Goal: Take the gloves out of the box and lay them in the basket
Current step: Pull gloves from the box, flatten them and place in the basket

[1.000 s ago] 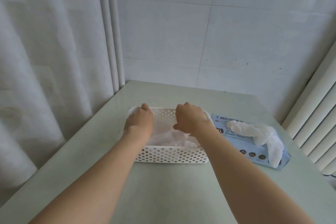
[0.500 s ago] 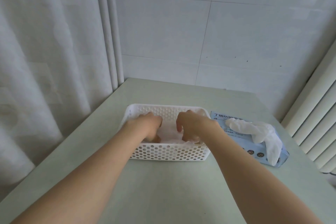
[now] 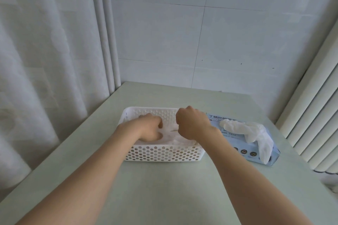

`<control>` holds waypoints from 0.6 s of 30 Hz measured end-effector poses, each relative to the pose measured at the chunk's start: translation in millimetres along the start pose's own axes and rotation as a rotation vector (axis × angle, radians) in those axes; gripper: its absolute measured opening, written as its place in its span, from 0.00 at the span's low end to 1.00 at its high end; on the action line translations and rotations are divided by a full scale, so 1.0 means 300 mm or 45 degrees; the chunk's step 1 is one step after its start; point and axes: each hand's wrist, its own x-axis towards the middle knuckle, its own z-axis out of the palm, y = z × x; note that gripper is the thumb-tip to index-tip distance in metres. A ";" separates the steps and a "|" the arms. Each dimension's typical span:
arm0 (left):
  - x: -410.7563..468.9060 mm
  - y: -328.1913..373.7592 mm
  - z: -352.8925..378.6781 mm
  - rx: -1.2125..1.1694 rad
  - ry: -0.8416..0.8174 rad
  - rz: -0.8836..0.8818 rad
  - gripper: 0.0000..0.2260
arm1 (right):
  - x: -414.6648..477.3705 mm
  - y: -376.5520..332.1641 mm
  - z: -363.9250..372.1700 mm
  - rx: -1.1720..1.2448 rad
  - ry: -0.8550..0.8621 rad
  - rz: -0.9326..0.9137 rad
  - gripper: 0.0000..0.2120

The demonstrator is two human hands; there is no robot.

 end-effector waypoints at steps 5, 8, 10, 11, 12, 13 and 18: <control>-0.020 0.146 0.002 -0.332 0.247 0.264 0.09 | -0.076 0.072 -0.007 0.403 0.452 0.190 0.09; -0.035 0.253 0.031 -0.473 0.190 0.291 0.14 | -0.141 0.168 0.009 0.536 0.723 0.258 0.09; -0.052 0.325 0.050 -0.388 0.230 0.250 0.22 | -0.186 0.242 0.033 0.405 0.845 0.357 0.10; -0.056 0.353 0.062 -0.271 0.296 0.211 0.25 | -0.207 0.277 0.042 0.333 0.883 0.418 0.11; -0.060 0.379 0.075 -0.171 0.359 0.168 0.28 | -0.226 0.312 0.051 0.272 0.893 0.468 0.12; -0.058 0.406 0.088 -0.119 0.404 0.136 0.30 | -0.251 0.347 0.056 0.217 0.859 0.508 0.13; -0.036 0.469 0.123 -0.158 0.490 0.134 0.18 | -0.306 0.438 0.082 0.085 0.419 0.607 0.15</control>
